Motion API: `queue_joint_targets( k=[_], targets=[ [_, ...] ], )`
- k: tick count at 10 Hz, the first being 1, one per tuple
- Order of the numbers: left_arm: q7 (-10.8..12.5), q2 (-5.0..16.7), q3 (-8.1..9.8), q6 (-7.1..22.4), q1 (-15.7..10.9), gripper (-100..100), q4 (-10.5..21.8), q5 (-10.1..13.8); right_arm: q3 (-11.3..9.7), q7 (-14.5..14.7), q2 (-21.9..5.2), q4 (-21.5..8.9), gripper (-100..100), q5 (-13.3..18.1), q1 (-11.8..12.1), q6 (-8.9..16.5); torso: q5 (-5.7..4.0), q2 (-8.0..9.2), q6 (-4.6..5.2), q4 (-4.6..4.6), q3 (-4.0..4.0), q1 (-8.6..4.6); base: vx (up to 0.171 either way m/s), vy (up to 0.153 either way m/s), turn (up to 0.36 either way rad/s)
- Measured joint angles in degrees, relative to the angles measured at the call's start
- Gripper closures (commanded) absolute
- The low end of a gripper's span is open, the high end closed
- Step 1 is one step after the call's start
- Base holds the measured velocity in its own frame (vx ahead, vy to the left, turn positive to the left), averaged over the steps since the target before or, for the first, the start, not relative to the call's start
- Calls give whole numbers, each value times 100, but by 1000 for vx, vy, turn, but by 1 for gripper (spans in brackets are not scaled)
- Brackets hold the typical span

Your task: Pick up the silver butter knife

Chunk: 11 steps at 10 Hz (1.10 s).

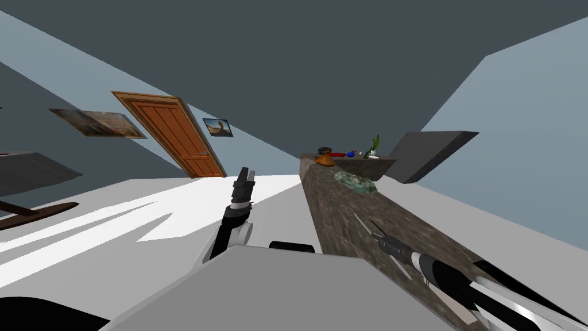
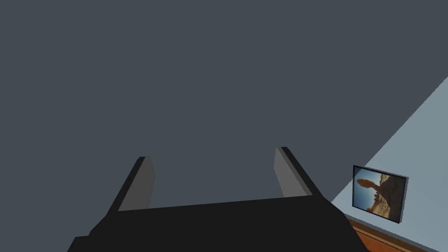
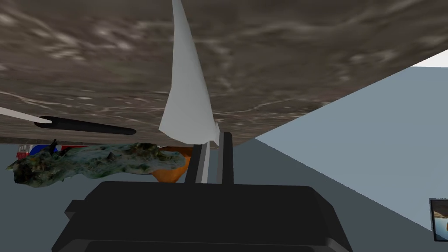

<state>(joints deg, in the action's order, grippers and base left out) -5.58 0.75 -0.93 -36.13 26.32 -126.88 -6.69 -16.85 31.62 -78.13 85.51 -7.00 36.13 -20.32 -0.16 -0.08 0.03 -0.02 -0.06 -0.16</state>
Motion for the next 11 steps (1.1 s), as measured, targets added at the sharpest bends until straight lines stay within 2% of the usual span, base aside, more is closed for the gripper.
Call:
queue_joint_targets(
  k=[2, 4, 6, 8, 9, 10, 11],
  targets=[
    [0, 1, 1, -1, 3, 0, 0, 0, 5, 108, -39, 123, 100, 26, 83, -59, 0, -49, 15, -9, -27, -13, 206, -41, -412],
    [0, 0, 1, -1, 3, 0, 0, 0, 43, 341, -141, 271, 100, 61, 292, -260, -2, -75, 8, -16, -43, 0, 212, 11, -339],
    [0, 1, 1, -1, 3, 0, -1, 0, 202, 624, -267, 538, 100, 59, 670, -466, 1, -75, 8, -17, -43, -7, 221, -8, -365],
    [0, 1, 1, -1, 3, 0, -1, 0, 177, 850, -363, 699, 100, 116, 796, -642, -1, -79, 4, -18, -46, -3, 211, 9, -383],
    [0, 1, 1, -1, 3, 0, -1, 0, 254, 990, -422, 824, 100, 115, 981, -743, 1, -74, 8, -18, -44, -7, 198, 13, -325],
    [0, 1, 1, 0, 2, 0, 0, 0, 203, 1084, -479, 869, 100, 155, 992, -840, -2, -75, -3, -17, -44, -8, 83, 15, -53],
    [0, 1, 0, 0, 0, 0, 0, 0, 192, 1099, -482, 872, 0, 160, 989, -861, -3, -49, -12, -13, -31, -12, 15, 4, 12]
  ],
)
